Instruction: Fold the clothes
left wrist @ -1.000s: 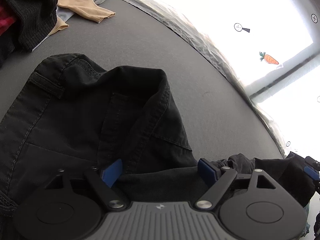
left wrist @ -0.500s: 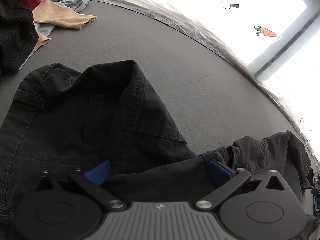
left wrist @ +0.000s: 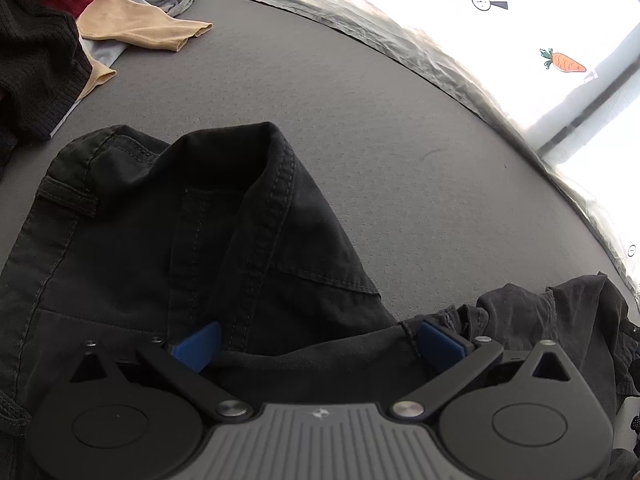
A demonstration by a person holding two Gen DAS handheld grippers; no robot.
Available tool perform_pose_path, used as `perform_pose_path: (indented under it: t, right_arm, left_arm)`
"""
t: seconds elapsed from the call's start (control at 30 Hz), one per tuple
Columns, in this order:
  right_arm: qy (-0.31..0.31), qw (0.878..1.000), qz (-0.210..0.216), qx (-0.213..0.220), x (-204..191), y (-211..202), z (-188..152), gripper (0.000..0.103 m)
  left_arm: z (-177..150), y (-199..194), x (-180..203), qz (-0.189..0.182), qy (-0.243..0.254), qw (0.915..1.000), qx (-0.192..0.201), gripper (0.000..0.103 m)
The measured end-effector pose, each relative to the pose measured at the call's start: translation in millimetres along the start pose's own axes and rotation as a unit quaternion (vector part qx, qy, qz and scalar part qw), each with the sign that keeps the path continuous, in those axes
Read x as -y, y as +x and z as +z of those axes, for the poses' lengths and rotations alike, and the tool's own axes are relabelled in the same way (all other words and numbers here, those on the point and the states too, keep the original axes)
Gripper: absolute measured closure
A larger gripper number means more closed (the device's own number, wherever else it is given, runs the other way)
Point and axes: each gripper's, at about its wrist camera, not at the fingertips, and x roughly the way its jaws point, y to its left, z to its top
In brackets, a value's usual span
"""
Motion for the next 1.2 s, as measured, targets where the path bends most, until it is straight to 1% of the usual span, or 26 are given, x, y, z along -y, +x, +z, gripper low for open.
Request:
perform_pose_path:
  t: [0.03, 0.07, 0.1, 0.13, 0.17, 0.2, 0.23, 0.3, 0.33, 0.37, 0.4, 0.43, 0.5, 0.53, 0.6, 0.63, 0.67, 0.73, 0.83, 0.9, 0.93, 1.03, 1.1, 1.13, 1.17, 1.2]
  right_arm:
    - [-0.002, 1.000, 0.025, -0.016, 5, 10, 4, 0.037]
    - [-0.012, 0.999, 0.043, -0.024, 7, 16, 7, 0.075]
    - [-0.026, 0.999, 0.039, -0.015, 9, 15, 12, 0.087]
    - [-0.039, 0.999, 0.035, -0.006, 11, 14, 17, 0.089]
    - [-0.043, 0.999, 0.029, 0.007, 15, 12, 24, 0.092]
    - [-0.026, 0.999, 0.020, 0.029, 25, 6, 36, 0.093]
    - [-0.010, 0.999, 0.013, 0.051, 37, 0, 49, 0.095]
    - [0.013, 0.995, 0.004, 0.096, 61, -10, 84, 0.097]
    - [0.003, 0.993, -0.016, 0.119, 67, -14, 98, 0.097]
    - [-0.016, 0.988, -0.051, 0.145, 69, -15, 111, 0.097]
    - [-0.031, 0.982, -0.086, 0.167, 69, -14, 120, 0.096]
    - [-0.039, 0.976, -0.114, 0.179, 71, -12, 128, 0.093]
    - [-0.026, 0.977, -0.143, 0.159, 81, -4, 139, 0.069]
    - [-0.017, 0.976, -0.156, 0.154, 85, -2, 142, 0.055]
    - [0.014, 0.973, -0.163, 0.162, 95, -9, 130, 0.053]
    - [0.030, 0.973, -0.161, 0.161, 100, -12, 122, 0.049]
    - [0.048, 0.975, -0.156, 0.151, 106, -13, 110, 0.045]
    - [0.080, 0.977, -0.149, 0.127, 120, -13, 84, 0.043]
    - [0.115, 0.978, -0.160, 0.073, 142, -1, 40, 0.041]
    - [0.158, 0.973, -0.158, 0.049, 158, 6, 12, 0.037]
    - [0.178, 0.971, -0.158, 0.037, 166, 10, -2, 0.032]
    - [0.223, 0.963, -0.151, 0.010, 183, 21, -32, 0.032]
    - [0.231, 0.962, -0.147, 0.020, 184, 22, -43, 0.025]
    - [0.237, 0.961, -0.145, 0.023, 184, 23, -47, 0.019]
    - [0.243, 0.959, -0.142, 0.021, 186, 24, -45, 0.017]
    - [0.245, 0.959, -0.139, 0.025, 187, 26, -42, 0.017]
  left_arm:
    - [1, 0, 0, 0.002, -0.003, 1.0000, -0.002, 0.000]
    - [3, 0, 0, 0.002, -0.009, 0.9999, -0.006, 0.000]
    - [5, 1, -1, 0.002, -0.014, 0.9999, -0.009, 0.000]
    - [8, 0, -3, 0.001, -0.023, 0.9997, -0.013, 0.000]
    - [11, -1, -5, 0.000, -0.034, 0.9993, -0.014, 0.003]
    - [15, -4, -7, 0.000, -0.047, 0.9988, -0.011, 0.006]
    - [20, -8, -11, -0.002, -0.058, 0.9983, -0.005, 0.007]
    - [30, -19, -16, -0.009, -0.071, 0.9972, 0.023, 0.007]
    - [36, -24, -18, -0.005, -0.073, 0.9966, 0.037, 0.007]
    - [42, -29, -20, -0.001, -0.073, 0.9962, 0.049, 0.007]
    - [47, -31, -22, 0.005, -0.070, 0.9958, 0.059, 0.007]
    - [52, -34, -24, 0.012, -0.066, 0.9954, 0.069, 0.007]
    - [61, -34, -28, 0.043, -0.054, 0.9945, 0.078, 0.007]
    - [64, -34, -31, 0.062, -0.047, 0.9935, 0.084, 0.007]
    - [68, -34, -40, 0.097, -0.038, 0.9903, 0.092, 0.007]
    - [69, -35, -46, 0.112, -0.037, 0.9884, 0.096, 0.007]
    - [71, -34, -53, 0.124, -0.041, 0.9868, 0.096, 0.007]
    - [71, -32, -66, 0.145, -0.040, 0.9843, 0.093, 0.007]
    - [67, -31, -82, 0.170, -0.029, 0.9810, 0.088, 0.006]
    - [64, -26, -93, 0.161, -0.027, 0.9833, 0.080, 0.006]
    - [64, -23, -97, 0.153, -0.031, 0.9849, 0.074, 0.006]
    - [65, -12, -102, 0.137, -0.035, 0.9883, 0.057, 0.006]
    - [63, -4, -99, 0.142, -0.034, 0.9880, 0.051, 0.004]
    - [64, 0, -99, 0.143, -0.037, 0.9878, 0.049, 0.004]
    - [63, 2, -98, 0.145, -0.043, 0.9872, 0.050, 0.003]
    - [63, 3, -96, 0.149, -0.046, 0.9862, 0.056, 0.003]
